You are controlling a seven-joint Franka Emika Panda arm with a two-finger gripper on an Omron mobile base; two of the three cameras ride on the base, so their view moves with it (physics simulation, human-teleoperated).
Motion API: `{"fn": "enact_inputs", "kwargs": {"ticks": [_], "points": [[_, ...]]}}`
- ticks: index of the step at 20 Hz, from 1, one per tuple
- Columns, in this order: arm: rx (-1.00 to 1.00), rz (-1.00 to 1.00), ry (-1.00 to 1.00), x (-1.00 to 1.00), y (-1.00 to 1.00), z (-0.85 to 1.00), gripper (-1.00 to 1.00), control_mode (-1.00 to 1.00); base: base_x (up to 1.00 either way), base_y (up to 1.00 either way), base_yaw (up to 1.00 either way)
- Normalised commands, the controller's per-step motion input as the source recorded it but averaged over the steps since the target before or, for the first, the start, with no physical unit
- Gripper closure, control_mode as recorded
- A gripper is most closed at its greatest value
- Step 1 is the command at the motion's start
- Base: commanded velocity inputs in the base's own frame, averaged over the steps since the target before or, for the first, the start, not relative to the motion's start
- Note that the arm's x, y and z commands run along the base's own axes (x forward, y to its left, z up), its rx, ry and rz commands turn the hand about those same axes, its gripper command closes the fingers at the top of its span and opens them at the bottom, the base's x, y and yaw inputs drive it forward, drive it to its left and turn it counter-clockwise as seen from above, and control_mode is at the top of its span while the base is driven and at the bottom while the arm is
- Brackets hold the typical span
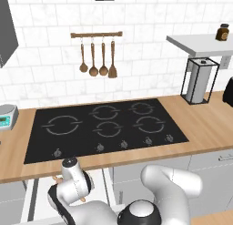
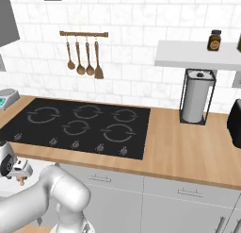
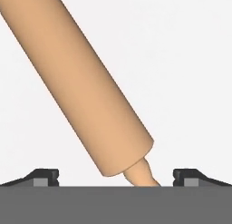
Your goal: Pick the rolling pin from the drawer and place it on the counter.
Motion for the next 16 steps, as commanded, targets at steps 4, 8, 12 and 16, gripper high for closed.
{"fn": "enact_inputs", "kwargs": {"ticks": [4, 8, 12, 16], "points": [[0.0, 0.0, 0.0, 0.09, 0.0, -0.15, -1.0, -1.0, 0.0, 0.0, 0.0], [0.0, 0.0, 0.0, 0.09, 0.0, -0.16, -1.0, -1.0, 0.0, 0.0, 0.0], [0.0, 0.0, 0.0, 0.18, 0.0, -0.11, -1.0, -1.0, 0.0, 0.0, 0.0], [0.0, 0.0, 0.0, 0.11, 0.0, -0.14, -1.0, -1.0, 0.0, 0.0, 0.0]]}}
